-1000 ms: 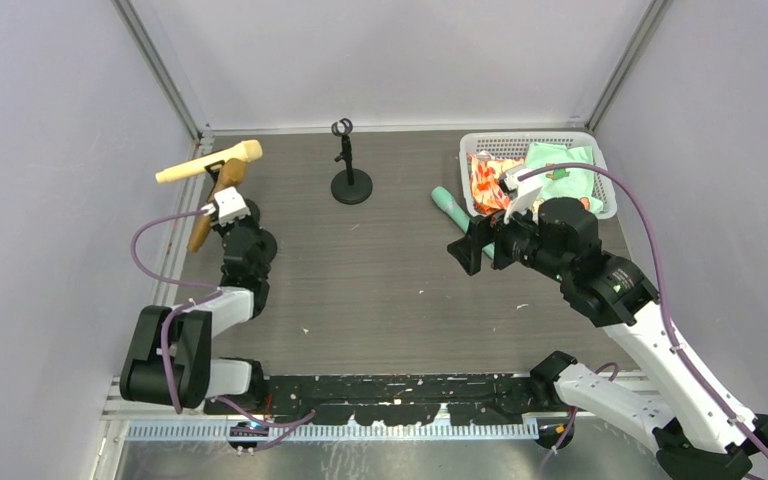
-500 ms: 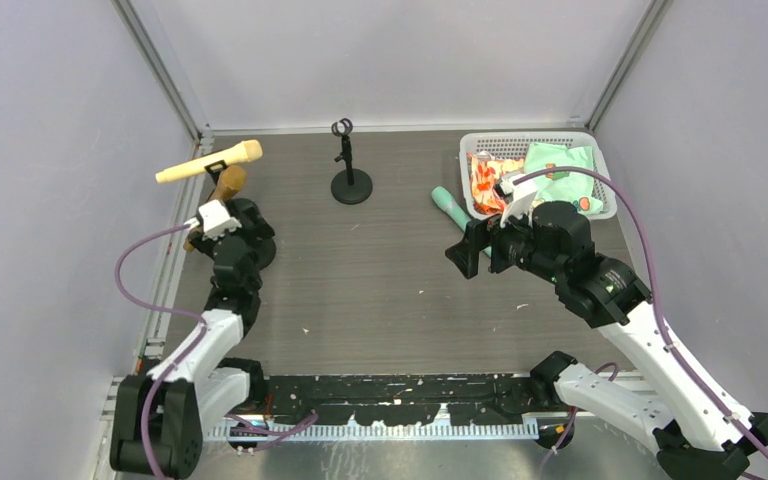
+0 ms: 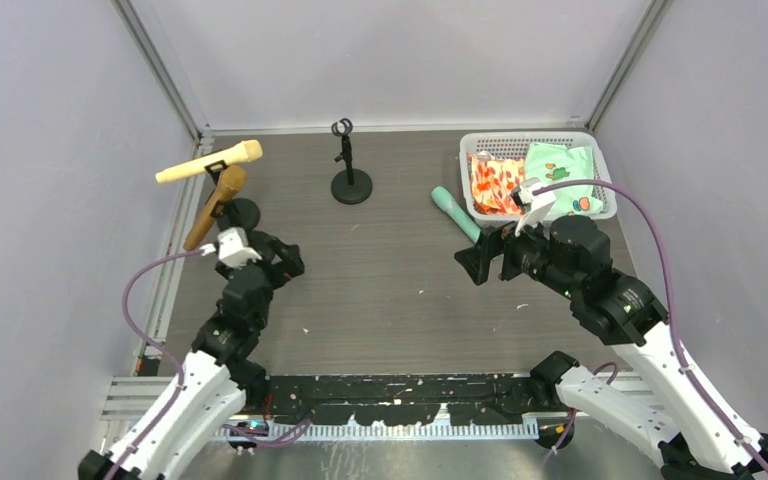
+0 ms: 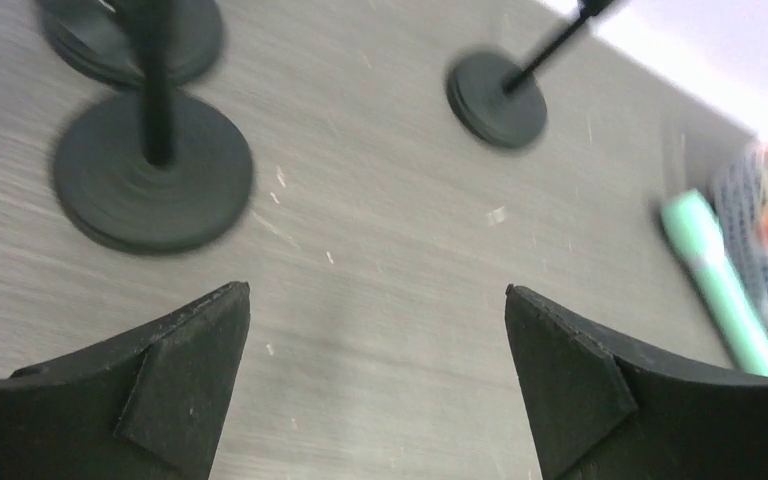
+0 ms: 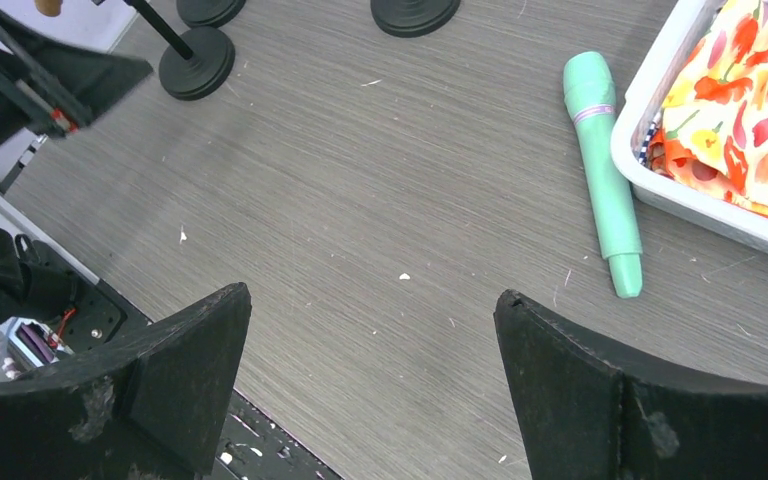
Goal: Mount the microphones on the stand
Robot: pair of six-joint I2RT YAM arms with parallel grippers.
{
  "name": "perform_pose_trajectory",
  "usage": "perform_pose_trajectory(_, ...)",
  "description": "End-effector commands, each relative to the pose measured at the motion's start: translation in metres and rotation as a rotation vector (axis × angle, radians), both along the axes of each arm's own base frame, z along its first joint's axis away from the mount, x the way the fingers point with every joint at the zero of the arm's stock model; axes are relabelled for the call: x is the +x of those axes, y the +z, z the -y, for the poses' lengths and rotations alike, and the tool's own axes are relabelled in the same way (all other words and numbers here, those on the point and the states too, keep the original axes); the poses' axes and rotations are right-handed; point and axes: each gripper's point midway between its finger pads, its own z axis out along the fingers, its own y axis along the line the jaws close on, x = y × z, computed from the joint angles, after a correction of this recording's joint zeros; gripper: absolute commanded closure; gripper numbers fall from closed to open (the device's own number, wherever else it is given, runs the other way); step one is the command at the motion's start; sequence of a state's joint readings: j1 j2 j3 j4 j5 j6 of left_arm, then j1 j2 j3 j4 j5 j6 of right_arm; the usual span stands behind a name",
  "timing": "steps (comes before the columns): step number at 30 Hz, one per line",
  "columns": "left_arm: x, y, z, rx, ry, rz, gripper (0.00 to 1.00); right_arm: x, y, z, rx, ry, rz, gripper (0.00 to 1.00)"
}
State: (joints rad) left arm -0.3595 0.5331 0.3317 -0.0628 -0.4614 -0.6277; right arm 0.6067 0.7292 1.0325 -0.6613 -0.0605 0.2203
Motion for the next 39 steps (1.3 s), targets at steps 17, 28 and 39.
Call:
perform_pose_trajectory(17,0.062,0.008,0.206,0.475,-0.446,-0.007,0.00,-0.007,-0.018,0.028,-0.026,-0.117,-0.018,0.03)
perform_pose_trajectory(28,0.173,0.060,0.195,0.352,-0.587,0.217,0.02,-0.006,-0.019,0.029,-0.044,-0.118,-0.018,0.03)
perform_pose_trajectory(39,0.241,0.057,0.168,0.335,-0.605,0.264,0.09,-0.003,-0.022,0.027,-0.076,-0.102,-0.021,0.03)
